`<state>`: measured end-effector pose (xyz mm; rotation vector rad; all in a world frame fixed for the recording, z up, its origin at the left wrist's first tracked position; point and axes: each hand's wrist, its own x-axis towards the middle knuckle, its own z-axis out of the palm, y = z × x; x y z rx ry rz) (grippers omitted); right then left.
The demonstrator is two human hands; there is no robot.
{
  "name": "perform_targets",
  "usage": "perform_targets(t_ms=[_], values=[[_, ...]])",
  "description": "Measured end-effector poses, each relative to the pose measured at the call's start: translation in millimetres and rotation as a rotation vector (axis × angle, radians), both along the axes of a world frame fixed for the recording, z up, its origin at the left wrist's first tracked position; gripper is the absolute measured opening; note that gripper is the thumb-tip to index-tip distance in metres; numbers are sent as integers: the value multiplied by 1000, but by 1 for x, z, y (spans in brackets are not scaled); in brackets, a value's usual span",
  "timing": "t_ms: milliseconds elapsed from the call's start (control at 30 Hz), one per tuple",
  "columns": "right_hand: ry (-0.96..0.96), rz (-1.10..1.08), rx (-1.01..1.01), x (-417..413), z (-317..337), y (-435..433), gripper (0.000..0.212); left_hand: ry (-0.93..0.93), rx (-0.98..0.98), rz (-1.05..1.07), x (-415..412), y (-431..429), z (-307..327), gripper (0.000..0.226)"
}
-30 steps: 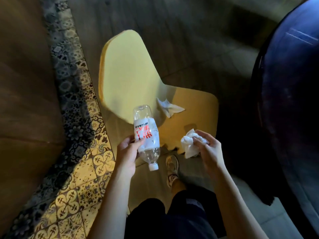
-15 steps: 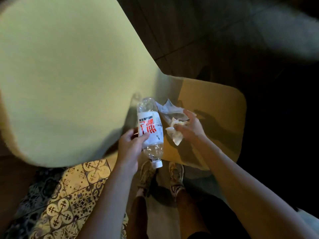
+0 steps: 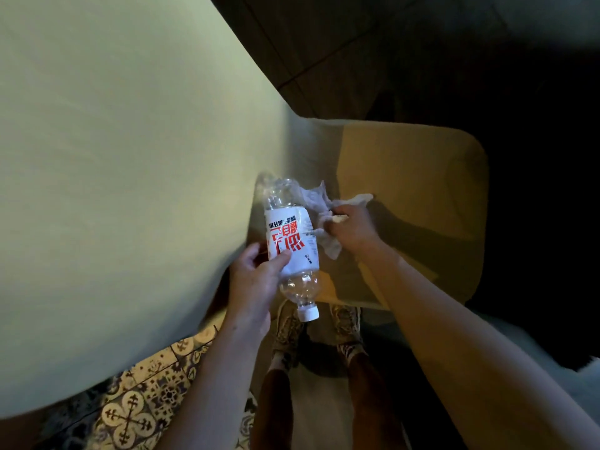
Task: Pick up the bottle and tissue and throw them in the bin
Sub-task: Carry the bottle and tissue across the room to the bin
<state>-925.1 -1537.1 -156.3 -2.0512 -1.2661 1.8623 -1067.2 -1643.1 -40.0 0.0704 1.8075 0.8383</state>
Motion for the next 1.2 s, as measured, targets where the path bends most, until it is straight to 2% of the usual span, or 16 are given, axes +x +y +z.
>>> perform_targets(t_ms=[67, 200, 400, 633, 733, 867, 933, 1000, 1133, 1200], values=[[-22, 16, 17, 4, 15, -3, 30, -5, 14, -8, -1, -1, 2, 18], [-63, -15, 74, 19, 52, -11, 27, -8, 34, -52, -3, -1, 16, 13], [-122, -226, 119, 51, 117, -46, 31, -32, 102, -133, -3, -2, 50, 17], [-64, -529, 274, 95, 241, -132, 16, -120, 168, -336, 20, -19, 131, 19], [-5, -712, 334, 112, 290, -176, 25, -165, 199, -428, 38, -35, 164, 20], [148, -888, 431, 134, 340, -235, 65, -237, 220, -596, 67, -64, 202, 33], [167, -955, 482, 147, 354, -262, 74, -281, 245, -668, 85, -75, 217, 29], [130, -1028, 488, 157, 365, -285, 69, -319, 264, -733, 102, -88, 228, 24], [111, -1160, 475, 177, 386, -331, 41, -332, 268, -834, 135, -115, 246, 25], [97, -1213, 483, 191, 393, -357, 37, -340, 259, -883, 153, -131, 253, 27]])
